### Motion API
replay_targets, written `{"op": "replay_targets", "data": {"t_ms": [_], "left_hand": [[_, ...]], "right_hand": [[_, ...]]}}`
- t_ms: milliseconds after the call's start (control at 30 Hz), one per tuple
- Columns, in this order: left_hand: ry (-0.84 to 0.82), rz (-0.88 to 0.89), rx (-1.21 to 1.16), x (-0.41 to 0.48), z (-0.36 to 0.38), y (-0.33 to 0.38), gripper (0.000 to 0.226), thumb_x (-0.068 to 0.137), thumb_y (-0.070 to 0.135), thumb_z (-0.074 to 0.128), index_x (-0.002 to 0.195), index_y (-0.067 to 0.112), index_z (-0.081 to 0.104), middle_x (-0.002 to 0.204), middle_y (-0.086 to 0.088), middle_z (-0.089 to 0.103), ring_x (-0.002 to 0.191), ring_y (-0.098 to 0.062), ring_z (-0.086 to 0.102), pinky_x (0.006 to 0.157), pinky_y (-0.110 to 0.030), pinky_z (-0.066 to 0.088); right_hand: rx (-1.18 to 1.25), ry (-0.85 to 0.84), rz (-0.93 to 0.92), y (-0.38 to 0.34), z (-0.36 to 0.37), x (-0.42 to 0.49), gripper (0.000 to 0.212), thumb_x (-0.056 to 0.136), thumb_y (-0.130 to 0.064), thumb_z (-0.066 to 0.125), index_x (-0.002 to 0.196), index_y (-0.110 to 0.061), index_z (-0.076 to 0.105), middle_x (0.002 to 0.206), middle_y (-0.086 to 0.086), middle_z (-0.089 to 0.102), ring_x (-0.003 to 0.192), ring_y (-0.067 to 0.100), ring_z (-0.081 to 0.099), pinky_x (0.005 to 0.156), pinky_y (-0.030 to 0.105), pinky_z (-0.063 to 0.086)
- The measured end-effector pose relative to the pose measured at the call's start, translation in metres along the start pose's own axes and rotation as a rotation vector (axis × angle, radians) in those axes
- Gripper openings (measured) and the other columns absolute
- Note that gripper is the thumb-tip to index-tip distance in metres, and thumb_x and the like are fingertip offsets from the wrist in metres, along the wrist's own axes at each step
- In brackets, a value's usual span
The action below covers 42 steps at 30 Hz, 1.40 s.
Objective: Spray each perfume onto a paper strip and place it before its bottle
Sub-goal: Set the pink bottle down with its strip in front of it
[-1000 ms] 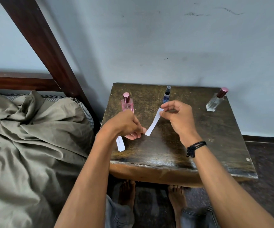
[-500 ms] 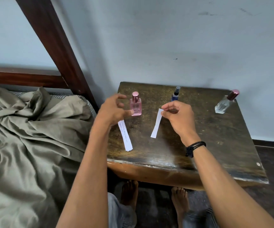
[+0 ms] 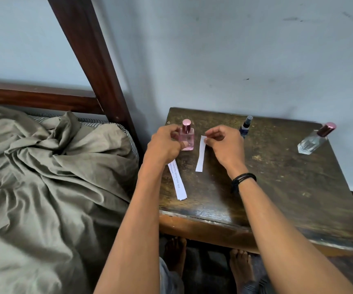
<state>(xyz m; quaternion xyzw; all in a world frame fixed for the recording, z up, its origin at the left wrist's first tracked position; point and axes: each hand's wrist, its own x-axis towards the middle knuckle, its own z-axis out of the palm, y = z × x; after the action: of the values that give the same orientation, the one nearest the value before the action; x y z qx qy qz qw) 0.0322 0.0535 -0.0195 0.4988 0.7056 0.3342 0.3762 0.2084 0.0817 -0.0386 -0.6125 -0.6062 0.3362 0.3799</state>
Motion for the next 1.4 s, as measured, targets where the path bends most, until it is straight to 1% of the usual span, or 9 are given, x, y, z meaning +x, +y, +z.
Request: {"op": "replay_targets", "data": {"t_ms": [167, 333, 433, 533, 733, 967, 1100, 1267, 1400], "left_hand": [[0.077, 0.002, -0.081, 0.002, -0.015, -0.003, 0.039, 0.065, 0.031, 0.077, 0.104, 0.03, 0.072, 0.093, 0.01, 0.067, 0.095, -0.031, 0.07, 0.087, -0.053, 0.058], [0.151, 0.029, -0.146, 0.002, -0.022, -0.006, 0.045, 0.061, 0.034, 0.074, 0.106, 0.028, 0.073, 0.092, 0.007, 0.066, 0.095, -0.034, 0.068, 0.087, -0.057, 0.057], [0.159, 0.044, -0.141, 0.002, -0.025, -0.008, 0.041, 0.062, 0.034, 0.074, 0.103, 0.031, 0.073, 0.091, 0.008, 0.066, 0.089, -0.032, 0.066, 0.088, -0.059, 0.055], [0.175, 0.036, -0.137, 0.002, -0.028, -0.011, 0.04, 0.063, 0.035, 0.075, 0.103, 0.035, 0.072, 0.092, 0.009, 0.067, 0.097, -0.035, 0.067, 0.089, -0.059, 0.055], [0.204, 0.051, -0.111, 0.002, -0.031, -0.01, 0.035, 0.067, 0.033, 0.075, 0.102, 0.035, 0.072, 0.093, 0.008, 0.069, 0.096, -0.034, 0.068, 0.087, -0.058, 0.056], [0.21, 0.078, -0.004, -0.002, -0.02, -0.001, 0.032, 0.084, 0.019, 0.076, 0.113, 0.03, 0.07, 0.104, 0.008, 0.069, 0.097, -0.022, 0.065, 0.093, -0.043, 0.053], [0.191, 0.097, 0.039, -0.001, -0.014, 0.003, 0.031, 0.088, 0.019, 0.072, 0.116, 0.032, 0.067, 0.105, 0.013, 0.065, 0.088, -0.019, 0.064, 0.083, -0.033, 0.05], [0.183, 0.095, 0.042, 0.002, -0.008, 0.004, 0.034, 0.09, 0.017, 0.069, 0.12, 0.032, 0.065, 0.103, 0.013, 0.065, 0.092, -0.022, 0.065, 0.087, -0.037, 0.052], [0.174, 0.107, 0.011, 0.004, -0.003, 0.003, 0.033, 0.092, 0.015, 0.066, 0.12, 0.032, 0.063, 0.111, 0.01, 0.067, 0.088, -0.016, 0.062, 0.09, -0.036, 0.051]], "right_hand": [[0.003, 0.002, -0.009, -0.005, 0.013, 0.016, 0.023, 0.086, -0.007, 0.078, 0.083, -0.028, 0.071, 0.081, -0.015, 0.068, 0.079, -0.001, 0.064, 0.074, 0.016, 0.051], [-0.028, 0.016, 0.0, -0.007, 0.025, 0.025, 0.016, 0.087, -0.009, 0.077, 0.088, -0.025, 0.076, 0.081, -0.014, 0.068, 0.077, -0.003, 0.062, 0.063, 0.006, 0.04], [-0.036, 0.031, 0.007, -0.006, 0.031, 0.026, 0.015, 0.087, -0.012, 0.077, 0.088, -0.026, 0.078, 0.083, -0.013, 0.071, 0.079, 0.001, 0.066, 0.064, 0.012, 0.044], [-0.079, 0.055, 0.01, -0.003, 0.034, 0.025, 0.011, 0.087, -0.018, 0.077, 0.087, -0.029, 0.078, 0.087, -0.014, 0.073, 0.082, 0.004, 0.067, 0.069, 0.024, 0.051], [-0.18, 0.063, -0.044, 0.001, 0.037, 0.025, 0.008, 0.088, -0.025, 0.077, 0.088, -0.033, 0.076, 0.102, -0.012, 0.067, 0.087, 0.007, 0.063, 0.068, 0.025, 0.041], [-0.268, 0.055, -0.066, 0.002, 0.039, 0.024, 0.009, 0.092, -0.028, 0.072, 0.098, -0.029, 0.079, 0.098, -0.012, 0.057, 0.094, 0.011, 0.06, 0.069, 0.025, 0.037], [-0.297, 0.044, -0.076, 0.003, 0.039, 0.025, 0.009, 0.093, -0.03, 0.071, 0.098, -0.029, 0.079, 0.1, -0.011, 0.052, 0.095, 0.01, 0.055, 0.06, 0.021, 0.032], [-0.264, 0.028, -0.072, 0.003, 0.038, 0.026, 0.01, 0.093, -0.031, 0.071, 0.098, -0.032, 0.079, 0.1, -0.012, 0.055, 0.097, 0.01, 0.056, 0.066, 0.024, 0.034], [-0.162, 0.067, -0.04, 0.003, 0.035, 0.027, 0.01, 0.093, -0.029, 0.071, 0.098, -0.031, 0.079, 0.101, -0.012, 0.059, 0.089, 0.006, 0.056, 0.062, 0.015, 0.033]]}}
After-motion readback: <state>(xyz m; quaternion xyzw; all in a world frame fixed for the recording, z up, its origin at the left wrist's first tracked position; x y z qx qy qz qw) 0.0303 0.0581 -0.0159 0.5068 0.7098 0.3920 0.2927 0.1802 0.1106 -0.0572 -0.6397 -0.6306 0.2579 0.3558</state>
